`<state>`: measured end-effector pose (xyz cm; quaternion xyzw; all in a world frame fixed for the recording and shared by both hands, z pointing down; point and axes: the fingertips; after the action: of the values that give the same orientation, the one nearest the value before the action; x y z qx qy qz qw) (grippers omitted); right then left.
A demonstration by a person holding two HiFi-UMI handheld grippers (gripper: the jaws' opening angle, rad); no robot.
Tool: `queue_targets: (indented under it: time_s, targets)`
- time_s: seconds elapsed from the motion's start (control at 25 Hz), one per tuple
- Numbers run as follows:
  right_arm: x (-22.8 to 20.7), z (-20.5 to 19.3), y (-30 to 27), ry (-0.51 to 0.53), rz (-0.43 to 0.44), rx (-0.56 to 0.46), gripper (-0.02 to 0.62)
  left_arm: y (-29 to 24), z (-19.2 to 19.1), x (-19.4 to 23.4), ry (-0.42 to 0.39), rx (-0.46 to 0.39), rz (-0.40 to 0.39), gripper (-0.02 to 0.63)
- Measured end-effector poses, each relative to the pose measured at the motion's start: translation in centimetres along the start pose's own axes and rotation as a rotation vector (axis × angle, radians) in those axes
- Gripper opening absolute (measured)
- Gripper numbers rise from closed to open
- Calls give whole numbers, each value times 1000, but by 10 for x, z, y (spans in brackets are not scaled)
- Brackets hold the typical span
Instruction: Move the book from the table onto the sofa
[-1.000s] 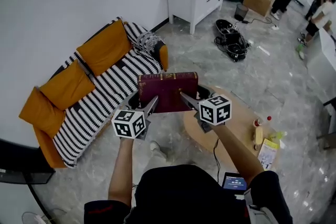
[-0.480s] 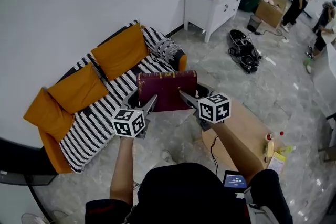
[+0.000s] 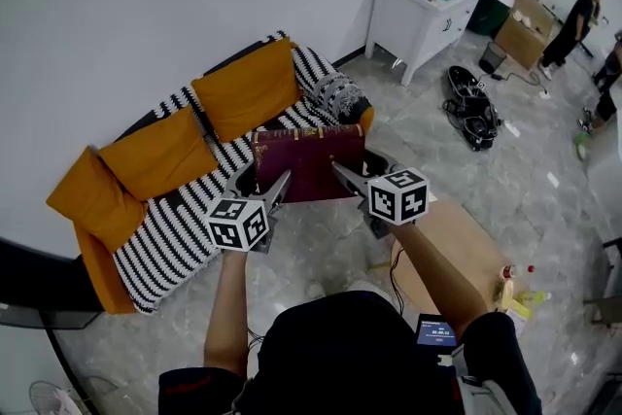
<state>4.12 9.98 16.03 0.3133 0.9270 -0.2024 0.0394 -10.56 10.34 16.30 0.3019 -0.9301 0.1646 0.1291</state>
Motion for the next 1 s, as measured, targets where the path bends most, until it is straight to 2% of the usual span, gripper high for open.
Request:
queue_targets:
  time_s: [0.32,0.56,0.84,1.0]
  targets:
    - [-9,6,-31,5,17,8,305,-14,1,27,39,-14,22,319]
    - [-53,34,-72,-9,24,12,305,-68,26,52,51,-5,30,319]
    - [-64,27,-86,-2,62,14,304,-79,19,60,41,-8,65,319]
    - [-103,53,-121,2,95,33,304,-123,41,78,55,5,94,319]
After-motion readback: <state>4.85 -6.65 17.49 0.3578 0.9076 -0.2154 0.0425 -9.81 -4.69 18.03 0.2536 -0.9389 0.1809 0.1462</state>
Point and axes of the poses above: the fingertips, and each gripper's own axes: y backward along the fingers, x to its left, z out of its top, and after that the axes turned 4 degrees about y, right-handed
